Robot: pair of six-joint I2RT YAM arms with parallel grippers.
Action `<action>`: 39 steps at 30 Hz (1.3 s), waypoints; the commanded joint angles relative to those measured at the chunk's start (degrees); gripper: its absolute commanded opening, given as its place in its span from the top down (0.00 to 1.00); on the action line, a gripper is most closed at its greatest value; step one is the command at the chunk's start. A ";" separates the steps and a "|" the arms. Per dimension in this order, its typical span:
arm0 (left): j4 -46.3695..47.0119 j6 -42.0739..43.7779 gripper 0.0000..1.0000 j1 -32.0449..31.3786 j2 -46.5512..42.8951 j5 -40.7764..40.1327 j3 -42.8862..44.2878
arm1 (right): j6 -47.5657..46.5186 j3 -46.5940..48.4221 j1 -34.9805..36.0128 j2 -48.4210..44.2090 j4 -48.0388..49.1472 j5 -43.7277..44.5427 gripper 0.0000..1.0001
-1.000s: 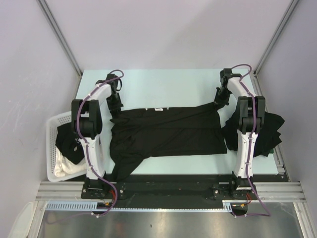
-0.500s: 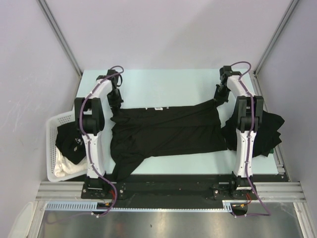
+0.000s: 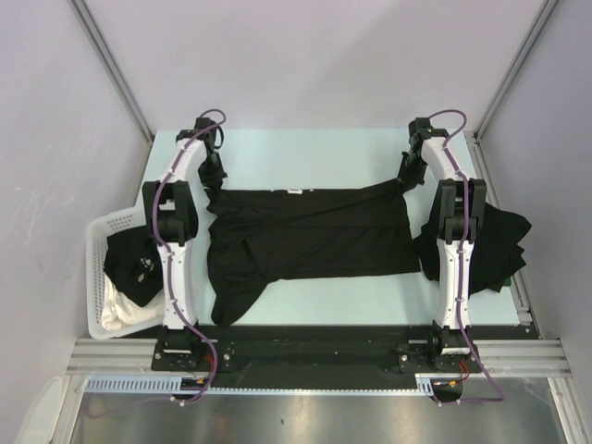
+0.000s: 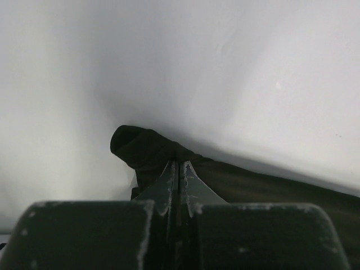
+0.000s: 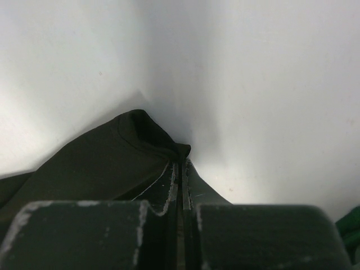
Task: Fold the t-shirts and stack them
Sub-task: Fold the tshirt
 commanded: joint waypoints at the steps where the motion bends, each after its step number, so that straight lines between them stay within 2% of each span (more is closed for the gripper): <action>1: -1.15 2.17 1.00 1.06 2.30 -0.94 8.33 | 0.75 3.60 -0.03 3.22 3.63 2.21 1.00; 15: 3.86 1.82 1.00 1.06 5.64 2.66 13.89 | 2.16 6.32 0.59 5.15 10.75 0.89 1.00; 30: 12.91 0.68 1.00 2.55 5.03 1.96 13.98 | 1.72 5.53 1.03 4.98 21.38 1.24 1.00; 34: 15.46 0.94 1.00 2.64 4.94 1.61 14.24 | 1.37 8.25 0.68 6.82 21.13 1.59 1.00; 39: 15.82 0.68 1.00 2.64 5.03 3.45 14.07 | 0.67 6.95 0.50 6.56 22.35 1.50 1.00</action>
